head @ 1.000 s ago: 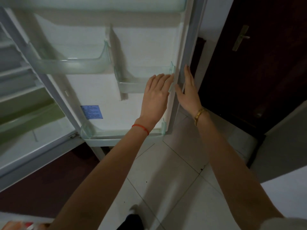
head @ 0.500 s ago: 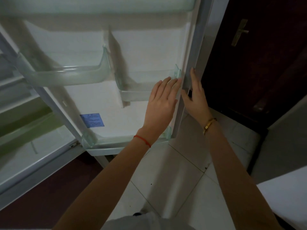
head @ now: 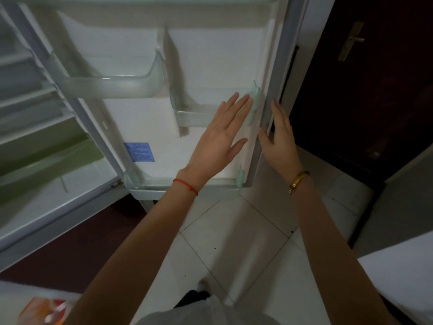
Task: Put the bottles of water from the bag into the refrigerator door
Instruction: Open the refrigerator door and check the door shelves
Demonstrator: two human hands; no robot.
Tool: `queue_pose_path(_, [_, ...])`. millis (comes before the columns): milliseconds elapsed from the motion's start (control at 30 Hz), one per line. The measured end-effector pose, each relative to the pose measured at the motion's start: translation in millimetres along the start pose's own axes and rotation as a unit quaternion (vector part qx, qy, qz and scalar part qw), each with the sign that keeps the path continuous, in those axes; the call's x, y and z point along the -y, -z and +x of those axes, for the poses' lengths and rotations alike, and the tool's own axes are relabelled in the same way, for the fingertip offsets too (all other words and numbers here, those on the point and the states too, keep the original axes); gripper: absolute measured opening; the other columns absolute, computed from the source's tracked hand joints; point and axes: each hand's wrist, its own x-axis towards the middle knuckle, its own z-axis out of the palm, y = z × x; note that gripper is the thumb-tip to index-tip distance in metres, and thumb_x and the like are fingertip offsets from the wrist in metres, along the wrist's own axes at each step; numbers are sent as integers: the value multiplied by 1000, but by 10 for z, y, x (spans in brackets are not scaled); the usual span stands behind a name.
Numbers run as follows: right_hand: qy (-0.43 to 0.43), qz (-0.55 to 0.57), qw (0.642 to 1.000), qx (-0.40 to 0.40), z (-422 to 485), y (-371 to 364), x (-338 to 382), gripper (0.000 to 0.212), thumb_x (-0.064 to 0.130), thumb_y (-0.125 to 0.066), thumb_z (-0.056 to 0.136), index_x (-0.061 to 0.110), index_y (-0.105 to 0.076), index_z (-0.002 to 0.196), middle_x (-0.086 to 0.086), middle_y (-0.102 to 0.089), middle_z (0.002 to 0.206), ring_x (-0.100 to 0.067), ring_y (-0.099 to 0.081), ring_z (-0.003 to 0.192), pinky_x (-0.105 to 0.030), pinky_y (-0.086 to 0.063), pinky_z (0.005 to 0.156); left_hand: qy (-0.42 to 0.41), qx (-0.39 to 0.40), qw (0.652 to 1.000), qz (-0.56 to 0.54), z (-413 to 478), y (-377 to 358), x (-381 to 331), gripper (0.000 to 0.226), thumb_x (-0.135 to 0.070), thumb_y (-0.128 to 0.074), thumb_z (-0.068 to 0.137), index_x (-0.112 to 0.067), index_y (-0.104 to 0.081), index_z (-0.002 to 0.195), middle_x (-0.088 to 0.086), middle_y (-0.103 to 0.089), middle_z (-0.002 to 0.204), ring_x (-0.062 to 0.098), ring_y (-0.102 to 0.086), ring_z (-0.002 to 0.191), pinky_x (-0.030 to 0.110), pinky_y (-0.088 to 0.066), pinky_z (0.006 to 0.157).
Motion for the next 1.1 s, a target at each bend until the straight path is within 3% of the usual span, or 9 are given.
queue_pose_path(233, [19, 7, 999, 43, -568, 30, 123, 58, 20, -48, 100, 10, -25, 152, -5, -33, 155, -20, -27, 145, -30, -21, 119, 72, -24, 996, -42, -609, 167, -251, 64, -21, -56, 96, -4, -29, 152, 12, -32, 159, 26, -27, 149, 42, -26, 121])
queue_pose_path(433, [51, 25, 992, 117, -1205, -206, 219, 54, 18, -52, 98, 7, -34, 148, -8, -39, 151, -21, -34, 142, -33, -27, 119, 176, -7, 983, -50, -1456, 364, -445, 65, -18, -59, 93, -8, -33, 151, 9, -36, 156, 22, -31, 147, 32, -25, 122])
queue_pose_path(667, [74, 49, 964, 250, -1733, -656, 451, 58, 21, -55, 97, 11, -33, 149, -7, -40, 150, -20, -33, 142, -34, -28, 119, 301, 6, 953, -23, -2380, 708, -590, 67, -17, -64, 89, -12, -37, 150, 7, -38, 154, 19, -33, 145, 31, -29, 120])
queue_pose_path(833, [111, 61, 941, 312, -1983, -985, 721, 61, 26, -55, 97, 15, -30, 151, -2, -36, 154, -18, -29, 145, -32, -23, 121, 377, -14, 926, 20, -2941, 971, -643, 68, -22, -65, 89, -16, -36, 150, 4, -39, 154, 18, -34, 145, 38, -34, 118])
queue_pose_path(1033, [150, 73, 907, 387, -2257, -1446, 1093, 62, 30, -54, 97, 19, -27, 152, 1, -34, 155, -14, -28, 145, -27, -23, 118, 465, -37, 882, 66, -3622, 1285, -704, 67, -24, -64, 90, -19, -35, 151, 3, -40, 153, 18, -36, 144, 30, -32, 118])
queue_pose_path(1100, [157, 71, 895, 412, -2370, -1617, 1223, 62, 30, -53, 97, 20, -27, 152, 3, -33, 155, -14, -27, 145, -26, -23, 117, 493, -37, 865, 87, -3858, 1393, -712, 66, -23, -65, 90, -17, -37, 150, 5, -42, 152, 20, -38, 142, 19, -24, 119])
